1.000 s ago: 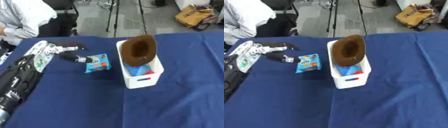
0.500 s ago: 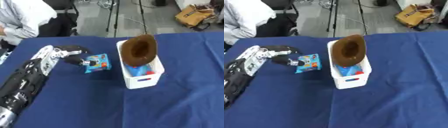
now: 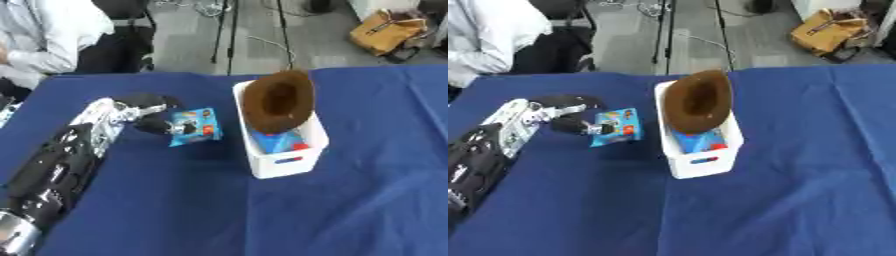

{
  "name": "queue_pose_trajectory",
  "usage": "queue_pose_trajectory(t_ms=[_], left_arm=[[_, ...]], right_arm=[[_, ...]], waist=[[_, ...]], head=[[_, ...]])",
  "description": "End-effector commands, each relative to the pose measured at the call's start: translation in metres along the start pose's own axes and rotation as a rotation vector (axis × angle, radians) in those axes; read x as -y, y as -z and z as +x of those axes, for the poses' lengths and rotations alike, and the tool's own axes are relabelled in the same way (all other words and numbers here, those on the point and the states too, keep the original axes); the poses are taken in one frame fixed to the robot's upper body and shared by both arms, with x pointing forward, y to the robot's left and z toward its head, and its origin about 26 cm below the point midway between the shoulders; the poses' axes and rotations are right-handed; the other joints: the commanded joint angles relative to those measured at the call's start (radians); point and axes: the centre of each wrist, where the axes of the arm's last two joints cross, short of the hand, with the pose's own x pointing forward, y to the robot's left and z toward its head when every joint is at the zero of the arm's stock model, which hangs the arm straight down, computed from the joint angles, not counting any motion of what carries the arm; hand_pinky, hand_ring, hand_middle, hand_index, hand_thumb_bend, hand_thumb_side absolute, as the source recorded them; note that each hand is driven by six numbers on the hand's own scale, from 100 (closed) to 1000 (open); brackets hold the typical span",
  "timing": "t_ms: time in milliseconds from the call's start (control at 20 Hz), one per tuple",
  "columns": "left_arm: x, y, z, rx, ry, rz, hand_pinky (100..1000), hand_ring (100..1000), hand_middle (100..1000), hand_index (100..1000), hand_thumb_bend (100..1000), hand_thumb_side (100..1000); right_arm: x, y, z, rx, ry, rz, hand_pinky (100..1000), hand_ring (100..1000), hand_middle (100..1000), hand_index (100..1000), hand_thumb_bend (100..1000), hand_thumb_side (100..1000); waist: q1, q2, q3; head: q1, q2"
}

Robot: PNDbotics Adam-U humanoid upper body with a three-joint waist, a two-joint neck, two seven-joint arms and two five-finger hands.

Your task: Pick up objects on the table and place them in the box.

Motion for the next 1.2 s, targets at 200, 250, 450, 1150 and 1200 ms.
queue_pose_trajectory(t_ms=[200, 250, 450, 1150, 1200], left_arm=[[-0.0151, -0.0028, -0.0058, -0.047, 0.031, 0.050, 1000, 1000, 1000, 1000, 639, 1000], [-0.0146, -0.0026, -0.0062, -0.053, 0.032, 0.052, 1000, 1000, 1000, 1000, 642, 1000], [-0.0123, -0.0014, -0.0074, -0.068, 0.031, 0.052, 1000, 1000, 1000, 1000, 633, 1000], [-0.0117, 0.0019, -0.0040, -0.039, -0.001, 0.100, 1000, 1000, 1000, 1000, 542, 1000], [-0.0111, 0.0025, -0.0037, -0.040, -0.006, 0.098, 1000, 1000, 1000, 1000, 542, 1000]], right_arm=[[0.0014, 0.0092, 0.0036, 0.023, 0.021, -0.021, 799, 765, 674, 692, 100, 924], [0.0014, 0.0093, 0.0037, 0.022, 0.021, -0.021, 799, 765, 673, 690, 100, 924], [0.0011, 0.0095, 0.0040, 0.021, 0.025, -0.022, 799, 765, 672, 687, 100, 923], [0.0007, 0.0099, 0.0042, 0.013, 0.033, -0.027, 801, 762, 663, 670, 100, 922], [0.0007, 0.0099, 0.0042, 0.011, 0.034, -0.028, 801, 762, 663, 670, 100, 922]], waist=[[-0.004, -0.013, -0.003], [-0.004, -0.011, -0.004], [-0.004, -0.007, -0.009], [-0.006, 0.003, -0.018], [-0.006, 0.003, -0.019]], head=[[0.005, -0.013], [0.005, -0.014], [0.007, -0.017], [0.015, -0.034], [0.015, -0.036]])
